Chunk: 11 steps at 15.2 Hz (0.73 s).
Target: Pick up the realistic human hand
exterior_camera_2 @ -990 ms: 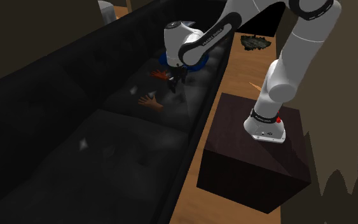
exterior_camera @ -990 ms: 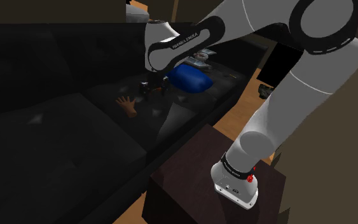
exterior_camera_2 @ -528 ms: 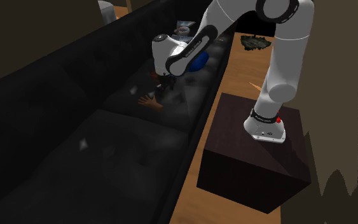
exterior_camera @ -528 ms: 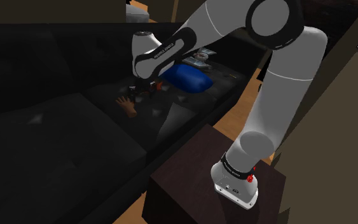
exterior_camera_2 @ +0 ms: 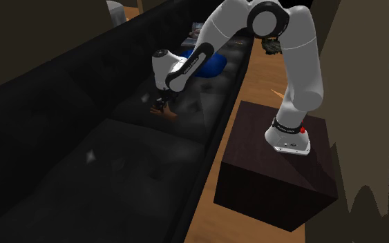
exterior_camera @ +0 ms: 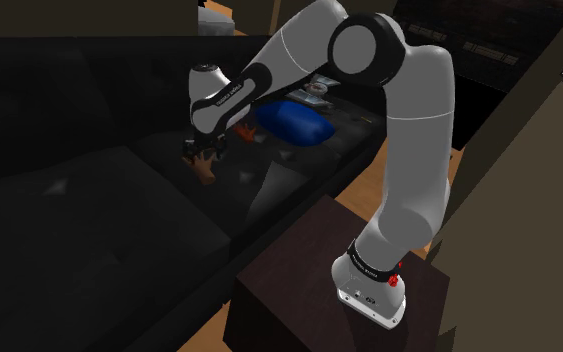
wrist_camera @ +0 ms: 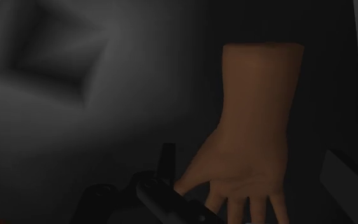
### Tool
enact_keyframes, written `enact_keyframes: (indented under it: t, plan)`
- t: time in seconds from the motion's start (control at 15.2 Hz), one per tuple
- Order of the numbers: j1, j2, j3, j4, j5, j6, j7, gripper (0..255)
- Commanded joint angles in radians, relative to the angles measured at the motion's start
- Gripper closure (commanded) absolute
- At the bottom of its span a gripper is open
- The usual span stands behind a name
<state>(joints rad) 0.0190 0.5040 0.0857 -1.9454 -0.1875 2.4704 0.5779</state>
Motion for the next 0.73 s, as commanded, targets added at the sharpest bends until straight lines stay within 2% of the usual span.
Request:
enact_keyframes:
  t: [0.0, 0.53, 0.59, 0.66]
  plan:
    - [0.006, 0.047, -0.005, 0.039, -0.005, 0.013, 0.01, 0]
    - [0.013, 0.117, -0.016, 0.049, -0.018, 0.072, 0.023, 0]
    - [0.013, 0.116, -0.016, 0.048, -0.018, 0.072, 0.022, 255]
    - [0.012, 0.116, -0.016, 0.048, -0.018, 0.072, 0.022, 255]
